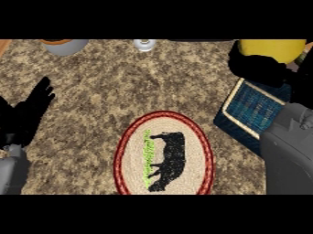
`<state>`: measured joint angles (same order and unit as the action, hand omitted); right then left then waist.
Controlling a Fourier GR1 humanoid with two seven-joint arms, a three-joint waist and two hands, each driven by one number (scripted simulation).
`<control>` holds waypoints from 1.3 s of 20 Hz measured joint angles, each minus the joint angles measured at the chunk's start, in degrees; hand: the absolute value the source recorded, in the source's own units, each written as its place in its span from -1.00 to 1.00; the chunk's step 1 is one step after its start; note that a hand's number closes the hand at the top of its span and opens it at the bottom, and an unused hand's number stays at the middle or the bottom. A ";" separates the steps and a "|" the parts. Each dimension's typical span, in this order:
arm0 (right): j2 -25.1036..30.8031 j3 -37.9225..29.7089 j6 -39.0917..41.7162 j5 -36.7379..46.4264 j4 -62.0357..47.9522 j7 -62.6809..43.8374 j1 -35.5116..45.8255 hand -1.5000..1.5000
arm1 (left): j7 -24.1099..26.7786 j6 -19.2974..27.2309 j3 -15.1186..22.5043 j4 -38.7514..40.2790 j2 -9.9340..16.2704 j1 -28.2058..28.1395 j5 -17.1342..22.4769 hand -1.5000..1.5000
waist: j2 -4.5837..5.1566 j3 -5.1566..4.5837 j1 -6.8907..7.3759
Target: Pick the lemon from the placemat and place it in the basket
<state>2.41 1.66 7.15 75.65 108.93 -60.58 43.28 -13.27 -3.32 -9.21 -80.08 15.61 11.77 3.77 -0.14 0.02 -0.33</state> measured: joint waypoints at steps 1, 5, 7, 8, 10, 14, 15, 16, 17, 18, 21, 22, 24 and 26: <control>-0.25 -0.01 -0.75 0.29 0.39 0.54 -1.73 1.00 | 0.28 -0.20 -0.10 0.39 -0.03 0.09 0.06 0.00 | 0.03 -0.01 0.05; -0.57 -3.26 -4.19 4.34 0.85 0.18 -5.03 -1.00 | 0.93 -0.47 -0.19 0.19 0.11 -0.42 -0.12 0.00 | 0.09 0.00 0.20; -0.45 -5.01 -5.77 4.19 0.01 1.01 -6.24 -1.00 | 0.16 -0.43 -0.43 0.42 0.25 0.71 0.01 0.00 | 0.14 0.00 0.25; -0.48 -5.43 -5.83 3.90 0.34 1.19 -6.76 -1.00 | -0.04 -0.41 -0.43 0.93 0.20 1.35 -0.08 0.00 | 0.14 0.00 0.23; 0.15 -6.62 -6.35 2.24 0.95 2.52 -8.48 -1.00 | 0.20 -0.13 -0.22 1.27 -0.35 1.32 -0.44 0.00 | 0.14 -0.01 0.23; 1.57 -8.71 -8.03 -1.70 0.82 4.69 -8.88 -1.00 | 1.63 -0.54 -0.52 1.42 -0.55 0.13 -0.70 0.00 | 0.13 0.00 0.35; 1.62 -9.27 -9.29 -2.51 0.86 5.42 -9.07 -1.00 | 1.21 -0.55 -0.43 1.33 -0.65 0.33 -0.67 0.00 | 0.13 -0.01 0.36; 1.25 -9.19 -10.43 -2.24 0.87 5.42 -8.97 -1.00 | 1.23 -0.73 -0.62 1.53 -0.52 0.47 -0.56 0.00 | 0.14 0.00 0.38; 1.26 -10.01 -11.42 -2.26 1.02 5.28 -8.51 -1.00 | 1.59 -0.65 -0.48 1.56 -0.71 0.05 -0.79 0.00 | 0.14 -0.01 0.42; 1.33 -11.27 -12.25 -2.70 2.09 5.09 -8.41 -1.00 | 1.30 -0.27 -0.38 0.96 -0.99 -0.06 -0.88 0.00 | 0.11 -0.01 0.38; 0.66 -14.13 -15.05 -2.94 6.05 4.05 -8.26 -1.00 | 0.88 -0.16 -0.65 1.48 -0.72 0.54 -0.95 0.00 | 0.03 0.01 0.05; 0.50 -15.39 -15.61 -3.23 7.62 3.51 -8.10 -1.00 | 0.75 -0.39 -0.74 1.10 -0.54 0.13 -0.81 0.00 | -0.03 0.01 0.04; 0.49 -18.19 -16.42 -4.91 11.51 3.04 -9.11 -1.00 | 1.15 -0.54 -0.94 1.26 -0.49 -0.22 -0.73 0.00 | -0.08 0.01 -0.24; 1.49 -21.91 -16.28 -8.58 15.50 2.83 -10.54 -1.00 | 0.31 -0.51 -1.01 0.02 -0.28 -0.47 -0.61 0.00 | -0.17 0.03 -0.42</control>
<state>3.91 -20.25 -9.13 67.07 124.43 -57.74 32.74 -12.95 -3.83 -10.22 -80.06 15.33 11.29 3.16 -0.32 0.05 -0.75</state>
